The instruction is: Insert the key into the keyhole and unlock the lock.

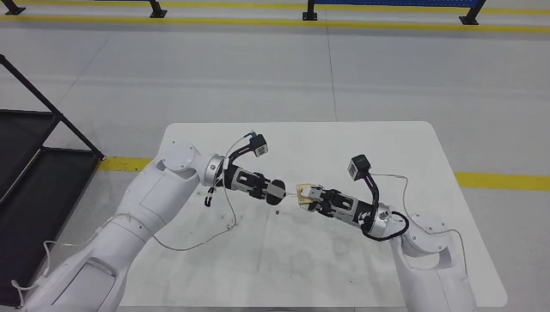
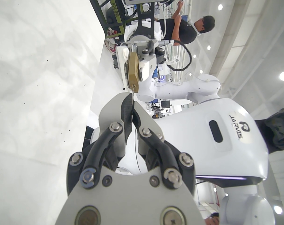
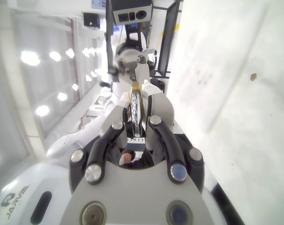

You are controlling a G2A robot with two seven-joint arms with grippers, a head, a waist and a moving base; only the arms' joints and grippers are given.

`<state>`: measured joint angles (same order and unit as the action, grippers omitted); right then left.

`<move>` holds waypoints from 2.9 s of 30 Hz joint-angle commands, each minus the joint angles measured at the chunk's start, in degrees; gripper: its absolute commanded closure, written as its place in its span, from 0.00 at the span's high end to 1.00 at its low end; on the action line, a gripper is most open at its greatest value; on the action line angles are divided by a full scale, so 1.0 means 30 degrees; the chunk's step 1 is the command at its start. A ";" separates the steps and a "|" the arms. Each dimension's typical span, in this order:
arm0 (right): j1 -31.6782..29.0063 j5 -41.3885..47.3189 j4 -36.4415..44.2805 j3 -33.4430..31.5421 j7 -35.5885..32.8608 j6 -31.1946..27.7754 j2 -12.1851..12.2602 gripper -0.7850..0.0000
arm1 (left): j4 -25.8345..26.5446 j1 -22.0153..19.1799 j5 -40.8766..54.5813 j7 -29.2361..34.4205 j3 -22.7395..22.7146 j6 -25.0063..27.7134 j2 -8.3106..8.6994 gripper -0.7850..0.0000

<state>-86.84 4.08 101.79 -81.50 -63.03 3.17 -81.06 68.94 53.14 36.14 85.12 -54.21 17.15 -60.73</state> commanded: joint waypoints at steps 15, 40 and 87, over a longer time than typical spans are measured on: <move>0.0000 0.0000 0.0000 0.0000 0.0000 0.0000 0.0000 0.00 | -0.0095 -0.0006 -0.0062 -0.0095 -0.0006 0.0038 -0.0123 0.00; -0.0102 0.0035 0.0122 0.0111 0.0633 -0.0171 0.0012 0.00 | -0.0028 0.0289 -0.0005 -0.0089 -0.0586 0.0219 -0.0110 0.00; -0.0782 0.0255 0.0962 0.1839 0.6918 -0.0662 0.0906 0.00 | 0.0927 0.1367 -0.0987 -0.2984 -0.1644 0.1908 -0.0106 0.00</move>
<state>-89.21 4.86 104.64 -76.08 -42.36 1.20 -78.42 71.81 57.28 33.18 76.07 -59.20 22.93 -61.02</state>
